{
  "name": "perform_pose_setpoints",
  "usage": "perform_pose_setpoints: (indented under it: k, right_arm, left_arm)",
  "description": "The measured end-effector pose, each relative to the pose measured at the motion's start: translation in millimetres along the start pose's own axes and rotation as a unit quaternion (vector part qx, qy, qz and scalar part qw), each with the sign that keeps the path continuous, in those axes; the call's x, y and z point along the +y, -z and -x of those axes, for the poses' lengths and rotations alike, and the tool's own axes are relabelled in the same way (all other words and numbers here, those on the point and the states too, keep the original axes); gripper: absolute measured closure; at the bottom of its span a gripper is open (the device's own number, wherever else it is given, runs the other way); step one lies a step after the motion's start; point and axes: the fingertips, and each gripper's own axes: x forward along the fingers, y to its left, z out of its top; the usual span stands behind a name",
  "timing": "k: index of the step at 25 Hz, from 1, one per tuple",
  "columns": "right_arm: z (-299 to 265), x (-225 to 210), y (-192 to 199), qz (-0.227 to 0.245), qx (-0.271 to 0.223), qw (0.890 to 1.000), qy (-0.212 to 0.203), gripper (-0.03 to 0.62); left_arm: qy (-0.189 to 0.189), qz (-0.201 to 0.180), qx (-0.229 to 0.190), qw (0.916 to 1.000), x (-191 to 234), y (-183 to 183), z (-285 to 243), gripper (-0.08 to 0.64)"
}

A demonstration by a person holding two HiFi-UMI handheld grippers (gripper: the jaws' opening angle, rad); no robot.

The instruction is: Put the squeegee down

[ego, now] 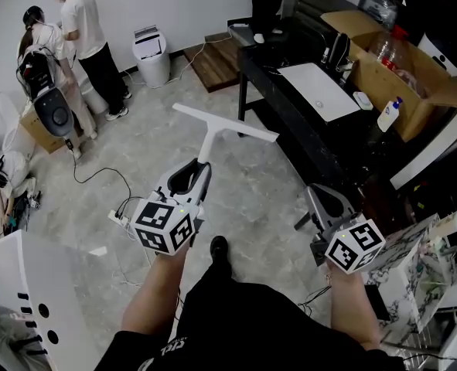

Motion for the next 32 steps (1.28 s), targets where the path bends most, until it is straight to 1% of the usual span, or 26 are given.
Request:
perform_pose_setpoints:
  k: [6,14,19,26,32]
  right_arm:
    - [-49.0,-26.6,0.3,-0.003,0.013,1.000,0.010,0.586]
    - [-132.5,-60.7,-1.9,-0.013,0.032,0.999,0.030,0.586]
    - [-190.0,-69.3,-6.7,-0.012,0.042,0.999,0.030,0.586]
    - [-250.7,-70.8,-13.3,-0.006,0.048,0.998,0.032,0.586]
    - [-284.6,-64.5,-14.2,-0.011,0.046,0.998,0.028,0.586]
  left_arm:
    - [0.015,0.004,0.004,0.9999,31.1,-0.1,-45.5,0.457]
    - [0.040,0.006,0.010,0.9991,92.3,-9.5,-116.4,0.457]
    - [0.051,0.012,0.015,0.9985,134.9,-13.6,-152.2,0.457]
    - [0.053,0.018,0.007,0.9984,194.1,-24.8,-173.4,0.457]
    - [0.052,0.019,0.012,0.9984,226.8,-23.0,-182.7,0.457]
